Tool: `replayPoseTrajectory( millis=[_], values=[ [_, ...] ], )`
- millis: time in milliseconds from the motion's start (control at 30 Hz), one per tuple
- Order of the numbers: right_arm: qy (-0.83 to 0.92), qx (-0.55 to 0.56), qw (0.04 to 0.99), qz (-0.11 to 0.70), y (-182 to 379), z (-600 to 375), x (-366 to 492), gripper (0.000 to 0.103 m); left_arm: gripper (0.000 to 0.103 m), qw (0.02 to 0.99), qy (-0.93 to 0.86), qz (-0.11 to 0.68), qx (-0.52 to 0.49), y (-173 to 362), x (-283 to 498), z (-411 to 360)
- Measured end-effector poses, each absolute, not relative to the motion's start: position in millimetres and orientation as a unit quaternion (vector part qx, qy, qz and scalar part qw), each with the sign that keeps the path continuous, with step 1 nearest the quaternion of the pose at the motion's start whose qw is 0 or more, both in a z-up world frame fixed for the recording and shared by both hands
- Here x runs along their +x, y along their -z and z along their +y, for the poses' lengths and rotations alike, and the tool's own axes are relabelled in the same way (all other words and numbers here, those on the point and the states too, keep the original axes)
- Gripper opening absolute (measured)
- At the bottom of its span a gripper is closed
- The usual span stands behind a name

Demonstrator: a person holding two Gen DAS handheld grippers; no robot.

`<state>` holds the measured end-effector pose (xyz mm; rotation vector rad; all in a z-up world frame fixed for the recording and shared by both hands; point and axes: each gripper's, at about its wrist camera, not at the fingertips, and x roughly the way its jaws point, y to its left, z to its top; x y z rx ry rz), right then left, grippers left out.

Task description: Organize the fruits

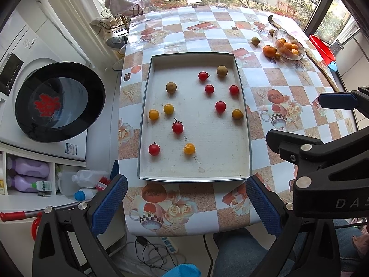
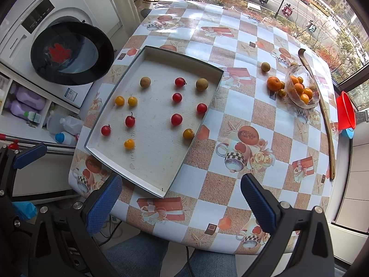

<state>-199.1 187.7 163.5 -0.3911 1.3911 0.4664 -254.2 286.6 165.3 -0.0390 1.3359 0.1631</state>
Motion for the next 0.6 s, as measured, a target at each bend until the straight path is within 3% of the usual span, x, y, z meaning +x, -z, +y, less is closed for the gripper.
replayPoseTrajectory(
  millis=[600],
  values=[
    [-0.214, -0.178, 0.724, 0.631, -163.5, 188.2, -199.5, 0.103, 0.103, 0.788, -0.076, 0.61, -0.024, -167.3, -255.5, 286.3]
  ],
)
